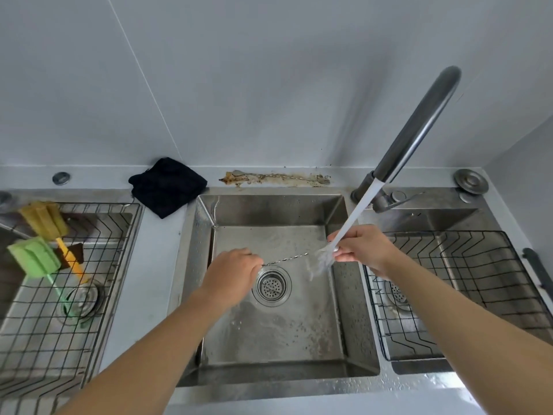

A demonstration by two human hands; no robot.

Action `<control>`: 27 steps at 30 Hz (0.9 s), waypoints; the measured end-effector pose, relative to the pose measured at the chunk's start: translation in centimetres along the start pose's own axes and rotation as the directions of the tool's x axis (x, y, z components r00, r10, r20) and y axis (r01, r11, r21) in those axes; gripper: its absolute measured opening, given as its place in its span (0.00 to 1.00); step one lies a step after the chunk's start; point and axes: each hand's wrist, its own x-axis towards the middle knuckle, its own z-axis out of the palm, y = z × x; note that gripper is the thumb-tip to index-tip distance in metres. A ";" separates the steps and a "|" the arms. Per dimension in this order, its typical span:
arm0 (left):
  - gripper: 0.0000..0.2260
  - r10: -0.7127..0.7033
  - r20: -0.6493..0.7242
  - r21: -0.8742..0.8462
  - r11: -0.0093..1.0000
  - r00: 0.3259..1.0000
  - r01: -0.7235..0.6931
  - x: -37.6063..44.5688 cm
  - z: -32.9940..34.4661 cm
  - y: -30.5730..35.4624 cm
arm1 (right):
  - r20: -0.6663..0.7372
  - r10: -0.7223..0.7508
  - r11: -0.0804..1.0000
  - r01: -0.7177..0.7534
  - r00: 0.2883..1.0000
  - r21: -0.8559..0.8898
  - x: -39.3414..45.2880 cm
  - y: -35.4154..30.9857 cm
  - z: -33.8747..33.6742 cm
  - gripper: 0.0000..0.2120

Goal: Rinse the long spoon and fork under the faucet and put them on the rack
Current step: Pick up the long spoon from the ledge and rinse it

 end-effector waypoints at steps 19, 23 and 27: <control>0.09 -0.225 0.373 -0.421 0.824 0.900 0.380 -3.4 4.3 -0.4 | -0.047 0.166 0.941 -0.144 0.985 0.306 0.9 3.8 3.6 0.12; 0.09 -0.235 0.488 -0.485 0.728 0.841 0.485 -3.4 4.7 -0.6 | -0.063 0.154 0.973 -0.140 0.986 0.183 1.4 4.7 3.7 0.11; 0.09 -0.222 0.548 -0.499 0.688 0.807 0.527 -3.6 4.7 -0.9 | -0.062 0.146 0.978 -0.135 0.987 0.161 1.5 4.8 4.0 0.09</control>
